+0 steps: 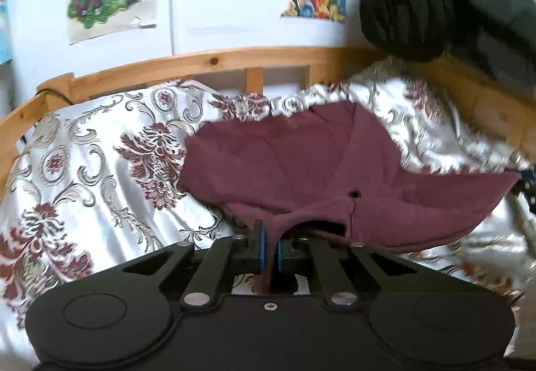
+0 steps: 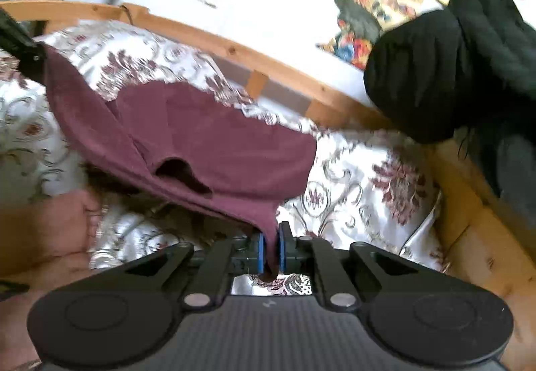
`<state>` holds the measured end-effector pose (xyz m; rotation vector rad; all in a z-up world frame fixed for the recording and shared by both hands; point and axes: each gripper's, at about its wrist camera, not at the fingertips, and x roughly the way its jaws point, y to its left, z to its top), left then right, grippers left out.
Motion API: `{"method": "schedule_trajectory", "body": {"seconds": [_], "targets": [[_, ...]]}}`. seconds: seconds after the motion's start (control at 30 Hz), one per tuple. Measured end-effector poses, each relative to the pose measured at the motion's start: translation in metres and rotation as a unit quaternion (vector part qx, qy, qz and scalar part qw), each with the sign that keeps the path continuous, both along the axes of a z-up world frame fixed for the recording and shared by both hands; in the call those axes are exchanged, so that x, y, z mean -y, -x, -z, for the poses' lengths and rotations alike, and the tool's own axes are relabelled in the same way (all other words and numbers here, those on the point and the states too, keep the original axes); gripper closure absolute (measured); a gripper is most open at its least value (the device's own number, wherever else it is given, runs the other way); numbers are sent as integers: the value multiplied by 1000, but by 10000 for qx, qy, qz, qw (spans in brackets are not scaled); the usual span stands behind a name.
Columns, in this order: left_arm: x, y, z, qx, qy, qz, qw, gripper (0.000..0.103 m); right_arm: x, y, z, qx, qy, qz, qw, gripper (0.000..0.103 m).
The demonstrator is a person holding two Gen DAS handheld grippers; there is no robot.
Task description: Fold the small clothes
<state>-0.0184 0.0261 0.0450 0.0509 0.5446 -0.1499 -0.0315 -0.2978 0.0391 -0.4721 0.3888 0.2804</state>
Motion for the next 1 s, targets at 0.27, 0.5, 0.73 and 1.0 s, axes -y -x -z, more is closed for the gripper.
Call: {"method": "schedule_trajectory", "body": {"seconds": [0.27,0.5,0.73,1.0], "targets": [[-8,4,-25,83,302,310,9990,97,1,-10,-35,74,-240,151,9996,94],[-21,-72,-47,178,213,421,9987,97,-4,-108,-64,-31,-341,545,9979,94],[-39,-181,-42,-143,253,371,9989,97,-21,-237,-60,-459,-446,825,9945,93],[-62,-267,-4,-398,835,32,9957,95,-52,-320,-18,-907,-263,1111,9893,93]]}}
